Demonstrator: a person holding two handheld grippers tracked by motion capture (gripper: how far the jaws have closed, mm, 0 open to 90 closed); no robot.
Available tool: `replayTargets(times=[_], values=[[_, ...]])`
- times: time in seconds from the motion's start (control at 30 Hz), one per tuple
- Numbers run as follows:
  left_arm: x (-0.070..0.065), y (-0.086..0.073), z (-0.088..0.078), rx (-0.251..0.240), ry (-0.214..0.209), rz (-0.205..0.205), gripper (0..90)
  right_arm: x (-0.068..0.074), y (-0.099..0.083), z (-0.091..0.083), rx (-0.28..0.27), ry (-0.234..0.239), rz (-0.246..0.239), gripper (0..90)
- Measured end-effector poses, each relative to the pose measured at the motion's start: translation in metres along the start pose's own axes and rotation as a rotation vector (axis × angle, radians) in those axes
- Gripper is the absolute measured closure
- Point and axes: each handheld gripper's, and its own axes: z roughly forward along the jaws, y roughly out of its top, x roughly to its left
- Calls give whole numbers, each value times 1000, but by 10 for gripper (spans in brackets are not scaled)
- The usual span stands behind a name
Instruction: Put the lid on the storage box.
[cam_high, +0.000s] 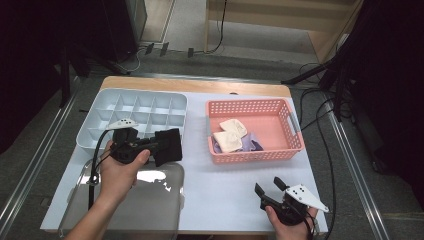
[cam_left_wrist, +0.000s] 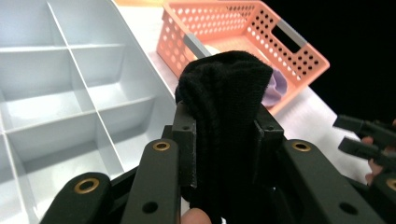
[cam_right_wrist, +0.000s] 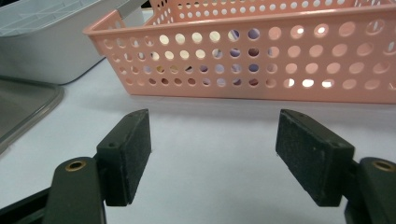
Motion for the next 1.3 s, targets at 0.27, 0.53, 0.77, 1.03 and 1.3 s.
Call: replayTargets(times=[0.27, 0.53, 0.77, 1.03, 1.3], values=[[12, 9, 11, 0, 26, -16, 695, -1, -2, 1, 9, 6, 16, 274], [31, 15, 21, -11, 84, -27, 693, 0, -3, 1, 13, 9, 25, 276], [38, 9, 40, 38, 112, -33, 690, 2, -5, 2, 17, 9, 20, 279], [43, -6, 57, 100, 117, -30, 685, 3, -7, 5, 37, 12, 20, 283], [39, -5, 71, 168, 128, 12, 685, 3, -10, 9, 49, 18, 29, 288]])
